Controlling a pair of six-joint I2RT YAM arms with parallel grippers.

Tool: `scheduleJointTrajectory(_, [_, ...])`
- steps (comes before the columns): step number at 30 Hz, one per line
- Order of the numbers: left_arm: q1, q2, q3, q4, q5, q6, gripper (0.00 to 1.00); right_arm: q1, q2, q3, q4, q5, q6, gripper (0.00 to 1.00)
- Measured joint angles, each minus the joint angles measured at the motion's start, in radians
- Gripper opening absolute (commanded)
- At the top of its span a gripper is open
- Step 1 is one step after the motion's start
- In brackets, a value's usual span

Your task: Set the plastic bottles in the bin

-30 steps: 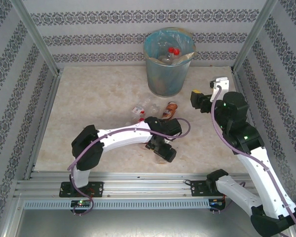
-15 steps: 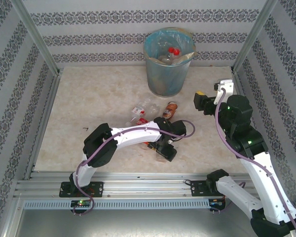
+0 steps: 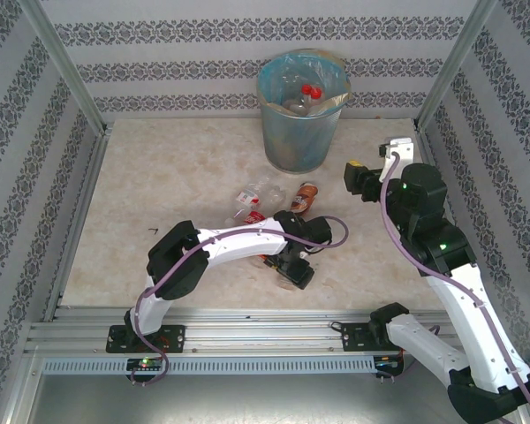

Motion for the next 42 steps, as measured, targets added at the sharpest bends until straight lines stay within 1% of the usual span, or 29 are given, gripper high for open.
scheduleJointTrajectory(2, [0.000, 0.000, -0.018, 0.004, 0.000, 0.001, 0.69, 0.000, 0.000, 0.001, 0.000, 0.000, 0.010, 0.77])
scheduleJointTrajectory(4, [0.001, 0.000, -0.030, 0.005, 0.002, 0.003, 0.61, 0.000, 0.000, 0.002, 0.000, 0.000, 0.015, 0.77])
scheduleJointTrajectory(6, [0.004, -0.001, -0.030, 0.008, 0.004, 0.010, 0.57, 0.000, 0.000, 0.002, 0.000, 0.000, 0.021, 0.77])
scheduleJointTrajectory(7, [0.005, -0.002, -0.030, 0.009, 0.006, 0.013, 0.52, 0.000, -0.002, 0.002, 0.000, -0.001, 0.024, 0.77])
scheduleJointTrajectory(10, [0.007, -0.008, -0.030, 0.013, 0.009, 0.027, 0.51, 0.000, -0.004, 0.014, -0.003, -0.001, 0.032, 0.77])
scheduleJointTrajectory(13, [0.008, -0.047, -0.031, 0.016, 0.006, 0.055, 0.51, 0.000, -0.008, 0.045, -0.008, 0.000, 0.033, 0.77])
scheduleJointTrajectory(15, [0.010, -0.103, -0.032, 0.021, 0.000, 0.082, 0.51, 0.000, -0.014, 0.066, -0.006, -0.001, 0.033, 0.78])
scheduleJointTrajectory(18, [0.021, -0.256, -0.069, 0.079, -0.009, 0.148, 0.49, 0.000, -0.022, 0.088, 0.003, -0.018, 0.036, 0.78])
scheduleJointTrajectory(19, [0.029, -0.324, -0.098, 0.114, -0.013, 0.175, 0.49, 0.000, -0.023, 0.092, 0.009, -0.034, 0.037, 0.78])
scheduleJointTrajectory(21, [0.050, -0.452, -0.154, 0.179, -0.027, 0.224, 0.52, 0.000, -0.021, 0.100, 0.019, -0.076, 0.042, 0.78])
scheduleJointTrajectory(23, [0.077, -0.573, -0.215, 0.259, -0.057, 0.272, 0.52, 0.000, -0.006, 0.111, 0.035, -0.124, 0.052, 0.78])
scheduleJointTrajectory(27, [0.130, -0.726, -0.320, 0.418, -0.113, 0.346, 0.51, 0.000, 0.040, 0.131, 0.062, -0.224, 0.084, 0.77])
scheduleJointTrajectory(30, [0.158, -0.760, -0.351, 0.500, -0.133, 0.391, 0.50, 0.003, 0.099, 0.157, 0.077, -0.332, 0.124, 0.76])
scheduleJointTrajectory(35, [0.164, -0.780, -0.387, 0.603, -0.131, 0.451, 0.51, 0.063, 0.192, 0.174, 0.099, -0.476, 0.186, 0.76])
scheduleJointTrajectory(39, [0.164, -0.789, -0.396, 0.635, -0.126, 0.470, 0.50, 0.100, 0.242, 0.174, 0.100, -0.554, 0.224, 0.76])
scheduleJointTrajectory(42, [0.164, -0.797, -0.405, 0.657, -0.116, 0.474, 0.50, 0.115, 0.259, 0.174, 0.103, -0.581, 0.239, 0.71])
